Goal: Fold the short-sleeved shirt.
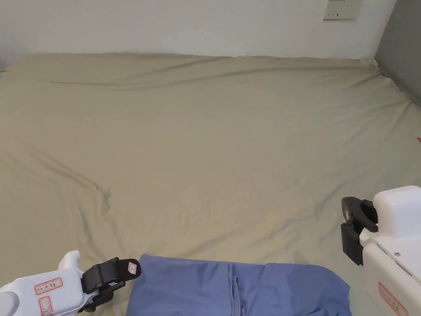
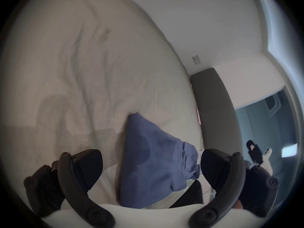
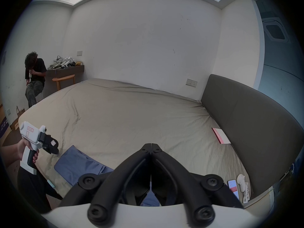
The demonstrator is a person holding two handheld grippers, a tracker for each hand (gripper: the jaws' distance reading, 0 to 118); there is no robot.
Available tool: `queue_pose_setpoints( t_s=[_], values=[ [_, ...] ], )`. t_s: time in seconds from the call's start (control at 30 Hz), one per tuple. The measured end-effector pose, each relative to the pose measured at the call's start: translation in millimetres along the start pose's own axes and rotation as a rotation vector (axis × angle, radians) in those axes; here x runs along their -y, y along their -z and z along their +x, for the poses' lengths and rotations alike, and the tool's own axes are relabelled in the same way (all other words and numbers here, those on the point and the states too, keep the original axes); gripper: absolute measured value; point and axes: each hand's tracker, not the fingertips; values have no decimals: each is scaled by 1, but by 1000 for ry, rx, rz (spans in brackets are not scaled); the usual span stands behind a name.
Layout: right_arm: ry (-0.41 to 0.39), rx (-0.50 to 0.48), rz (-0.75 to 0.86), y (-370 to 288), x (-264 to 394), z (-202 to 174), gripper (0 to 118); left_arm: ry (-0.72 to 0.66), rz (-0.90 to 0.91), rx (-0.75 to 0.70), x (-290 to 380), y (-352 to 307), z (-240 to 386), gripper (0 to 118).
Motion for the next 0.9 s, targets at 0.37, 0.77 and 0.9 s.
queue_pose_setpoints(
  t_s=[0.37,0.77,0.9],
  values=[
    [-8,-5,-14,10,-2,-5,1,-40,-151,119,25,71,18,42],
    [-19,-30,-8,18,-10,-26,1,317,-72,-238,36,53,72,14],
    [-20,-43,3,16,-14,-32,1,333,0,-286,33,26,73,14]
  ],
)
